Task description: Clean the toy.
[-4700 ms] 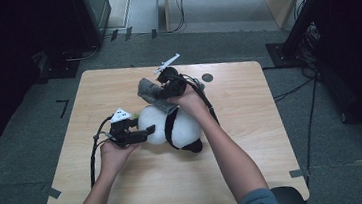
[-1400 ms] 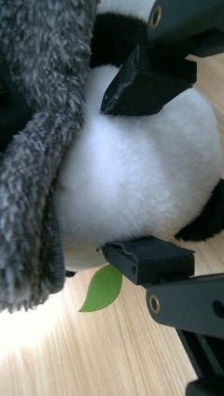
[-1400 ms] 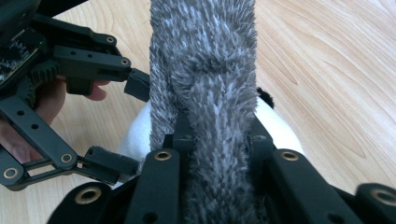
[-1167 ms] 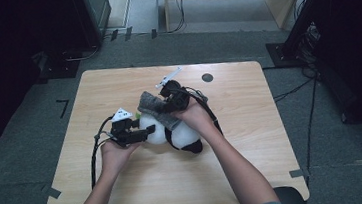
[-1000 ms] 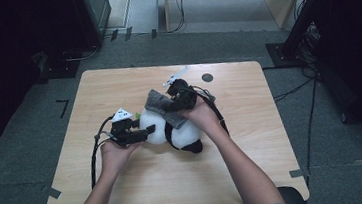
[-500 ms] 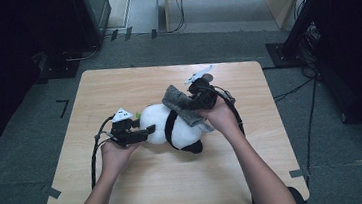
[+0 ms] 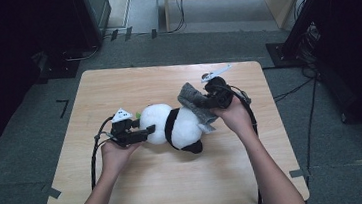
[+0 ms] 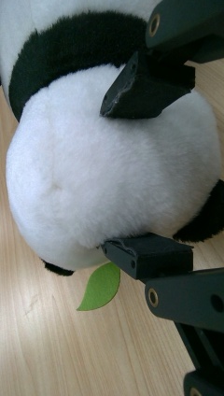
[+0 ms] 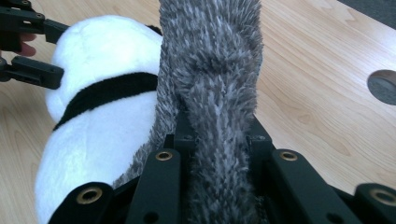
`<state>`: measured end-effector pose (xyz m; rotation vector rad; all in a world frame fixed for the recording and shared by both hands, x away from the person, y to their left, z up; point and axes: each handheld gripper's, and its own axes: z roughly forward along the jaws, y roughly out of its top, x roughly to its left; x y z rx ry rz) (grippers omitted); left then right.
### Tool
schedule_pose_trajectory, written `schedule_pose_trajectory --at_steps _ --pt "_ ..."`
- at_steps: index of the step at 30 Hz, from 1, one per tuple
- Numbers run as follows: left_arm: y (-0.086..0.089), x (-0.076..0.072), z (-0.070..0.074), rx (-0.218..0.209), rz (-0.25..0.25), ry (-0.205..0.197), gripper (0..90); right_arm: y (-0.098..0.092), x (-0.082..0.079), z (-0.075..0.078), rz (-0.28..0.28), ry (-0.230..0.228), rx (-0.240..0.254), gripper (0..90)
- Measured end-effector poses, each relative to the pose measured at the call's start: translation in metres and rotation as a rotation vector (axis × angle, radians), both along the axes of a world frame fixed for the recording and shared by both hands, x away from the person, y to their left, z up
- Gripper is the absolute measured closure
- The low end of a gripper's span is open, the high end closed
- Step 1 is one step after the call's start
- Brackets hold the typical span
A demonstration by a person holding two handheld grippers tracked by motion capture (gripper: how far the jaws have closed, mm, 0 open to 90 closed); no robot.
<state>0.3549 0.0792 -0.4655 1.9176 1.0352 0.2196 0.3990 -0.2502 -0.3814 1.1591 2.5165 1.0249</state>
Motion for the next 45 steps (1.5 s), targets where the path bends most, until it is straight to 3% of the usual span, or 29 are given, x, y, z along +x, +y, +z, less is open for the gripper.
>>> schedule_pose_trajectory --at_steps 7,15,23,29,34,39,45 --pt "0.000 0.000 0.000 -0.001 0.003 0.004 35.1 0.009 0.000 0.014 0.006 -0.019 0.011 74.0" --pt "0.000 0.000 0.000 -0.001 0.002 0.001 35.0 0.054 0.007 0.027 0.091 -0.036 0.036 73.8" --pt "0.000 0.000 0.000 0.002 0.000 -0.001 35.0 0.107 0.016 0.017 0.159 -0.018 0.040 73.5" --pt "0.000 0.000 0.000 0.003 -0.001 0.003 35.0 0.131 0.020 0.001 0.189 0.013 0.024 73.5" --pt "0.000 0.000 0.000 0.003 0.000 0.003 35.0 0.134 0.021 -0.009 0.189 0.025 0.009 73.3" --pt "0.000 0.000 0.000 0.000 0.002 -0.002 34.9 0.125 0.021 -0.011 0.179 0.028 0.023 73.0" --pt "0.000 0.000 0.000 0.002 -0.001 -0.002 34.9 0.107 0.018 -0.010 0.152 0.013 0.002 73.0"
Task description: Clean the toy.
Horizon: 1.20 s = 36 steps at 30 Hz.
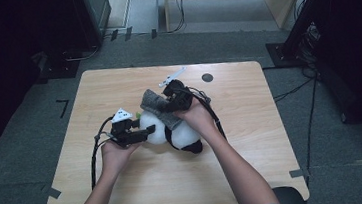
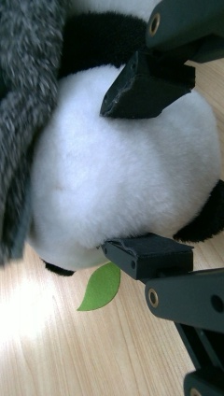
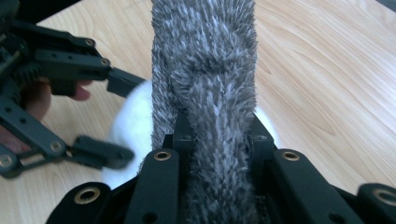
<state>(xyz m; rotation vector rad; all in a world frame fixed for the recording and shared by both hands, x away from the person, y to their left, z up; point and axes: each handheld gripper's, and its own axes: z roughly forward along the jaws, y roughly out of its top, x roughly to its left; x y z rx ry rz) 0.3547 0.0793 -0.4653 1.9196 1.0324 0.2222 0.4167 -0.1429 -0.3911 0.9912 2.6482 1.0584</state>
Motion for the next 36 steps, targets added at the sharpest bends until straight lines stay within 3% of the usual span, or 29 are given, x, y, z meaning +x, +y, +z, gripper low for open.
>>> schedule_pose_trajectory --at_steps 5,9,15,31,36 --pt "0.000 0.000 0.000 0.001 -0.001 -0.001 34.9 -0.018 -0.003 0.002 -0.034 -0.006 -0.012 72.8" --pt "-0.001 0.000 0.000 0.000 -0.001 -0.002 34.9 -0.036 -0.006 0.001 -0.068 -0.007 0.021 72.7" --pt "-0.001 0.000 0.000 0.000 -0.001 0.000 34.9 -0.057 -0.010 0.007 -0.094 -0.014 0.029 72.9" --pt "-0.001 0.000 0.000 -0.001 0.000 -0.001 35.0 -0.097 -0.021 0.010 -0.121 -0.035 0.039 72.4" --pt "0.000 0.000 0.000 -0.003 0.001 0.001 35.0 -0.109 -0.025 0.009 -0.172 -0.027 0.025 73.4"
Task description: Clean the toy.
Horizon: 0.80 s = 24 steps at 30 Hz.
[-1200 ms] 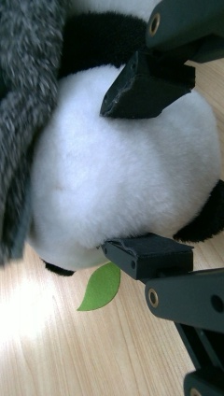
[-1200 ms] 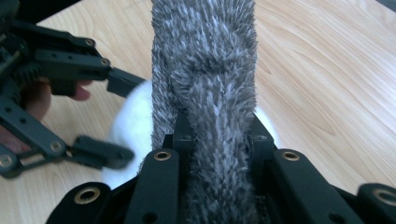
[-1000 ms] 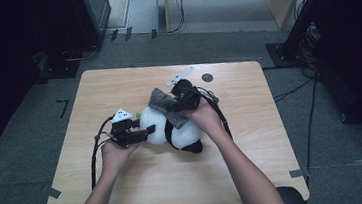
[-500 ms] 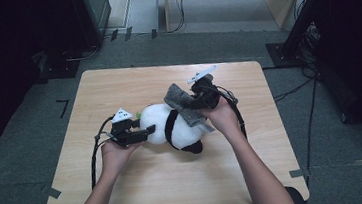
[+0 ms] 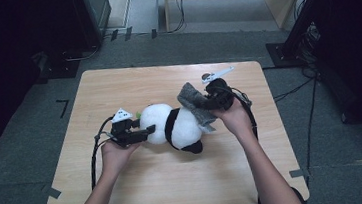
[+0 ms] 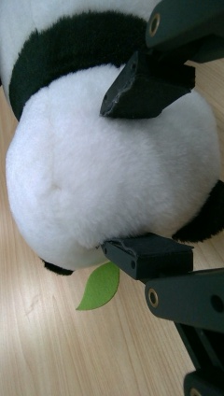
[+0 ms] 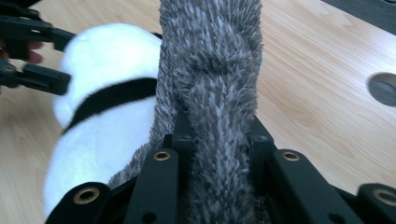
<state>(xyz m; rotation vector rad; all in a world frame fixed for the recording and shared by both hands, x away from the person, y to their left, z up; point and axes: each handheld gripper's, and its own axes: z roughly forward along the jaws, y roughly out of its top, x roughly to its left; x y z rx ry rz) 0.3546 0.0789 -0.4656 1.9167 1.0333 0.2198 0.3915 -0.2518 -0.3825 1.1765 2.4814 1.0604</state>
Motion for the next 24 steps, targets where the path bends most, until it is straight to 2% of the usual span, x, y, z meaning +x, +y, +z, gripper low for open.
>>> schedule_pose_trajectory --at_steps 7,14,19,24 --pt "0.001 0.000 0.000 -0.002 0.001 0.001 34.9 -0.015 -0.003 -0.001 -0.040 0.010 -0.003 74.0" --pt "0.001 0.000 -0.001 -0.009 0.002 -0.001 34.8 -0.013 -0.009 0.013 -0.034 -0.031 0.022 74.0" --pt "0.001 -0.001 0.000 -0.021 0.004 -0.003 34.3 0.006 -0.014 0.029 0.015 -0.064 0.058 74.0" --pt "0.000 -0.003 0.002 -0.025 0.006 -0.015 32.1 0.045 -0.014 0.032 0.095 -0.069 0.071 74.0"
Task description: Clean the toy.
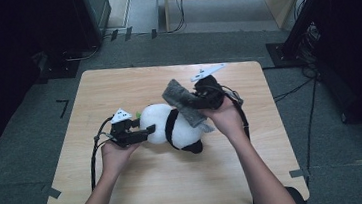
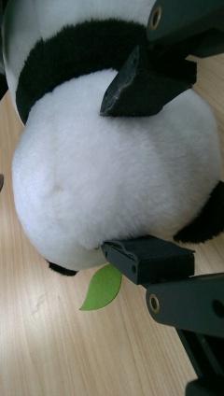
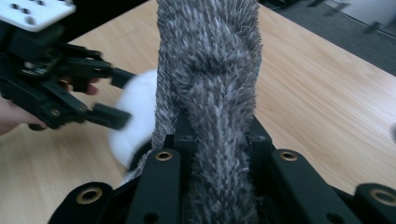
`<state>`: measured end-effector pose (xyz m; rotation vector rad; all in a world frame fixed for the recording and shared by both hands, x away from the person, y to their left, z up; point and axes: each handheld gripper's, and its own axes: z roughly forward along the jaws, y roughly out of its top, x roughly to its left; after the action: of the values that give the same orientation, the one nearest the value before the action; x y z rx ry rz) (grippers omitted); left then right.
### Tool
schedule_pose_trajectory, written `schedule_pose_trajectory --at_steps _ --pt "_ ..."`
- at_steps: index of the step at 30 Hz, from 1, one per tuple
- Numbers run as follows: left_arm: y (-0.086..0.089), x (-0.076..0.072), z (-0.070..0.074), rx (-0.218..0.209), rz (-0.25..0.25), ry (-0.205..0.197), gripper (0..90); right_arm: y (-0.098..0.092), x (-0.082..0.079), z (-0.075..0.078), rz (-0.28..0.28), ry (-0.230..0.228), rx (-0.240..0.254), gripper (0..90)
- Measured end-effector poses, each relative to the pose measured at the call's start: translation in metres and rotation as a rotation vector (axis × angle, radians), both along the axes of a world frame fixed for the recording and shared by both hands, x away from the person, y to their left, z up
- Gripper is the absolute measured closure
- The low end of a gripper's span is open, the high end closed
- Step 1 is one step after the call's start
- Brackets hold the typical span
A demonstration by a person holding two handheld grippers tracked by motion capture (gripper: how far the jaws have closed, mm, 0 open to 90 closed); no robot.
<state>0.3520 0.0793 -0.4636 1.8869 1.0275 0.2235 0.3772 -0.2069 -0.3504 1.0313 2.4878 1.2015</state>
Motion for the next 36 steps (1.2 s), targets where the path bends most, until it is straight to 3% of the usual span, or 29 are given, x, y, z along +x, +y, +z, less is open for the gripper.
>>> schedule_pose_trajectory --at_steps 8,12,15,21,29,36 --pt "0.002 0.001 0.000 -0.012 -0.015 -0.003 29.7 0.066 0.010 -0.017 0.095 0.036 0.004 73.9" --pt "0.001 0.001 -0.001 -0.012 -0.012 -0.008 29.3 0.090 0.014 -0.029 0.124 0.061 -0.023 73.9" --pt "0.001 0.001 -0.001 -0.002 -0.004 -0.010 29.4 0.099 0.015 -0.038 0.125 0.074 -0.077 73.8" --pt "-0.002 0.001 -0.001 0.022 0.006 -0.016 30.3 0.088 0.014 -0.045 0.116 0.075 -0.065 73.7" --pt "-0.001 0.002 -0.002 0.018 0.006 0.002 30.7 0.060 0.006 -0.044 0.089 0.078 -0.067 73.4" --pt "-0.002 0.002 -0.001 0.016 0.010 0.012 30.9 0.040 -0.002 -0.040 0.061 0.050 -0.079 73.4"
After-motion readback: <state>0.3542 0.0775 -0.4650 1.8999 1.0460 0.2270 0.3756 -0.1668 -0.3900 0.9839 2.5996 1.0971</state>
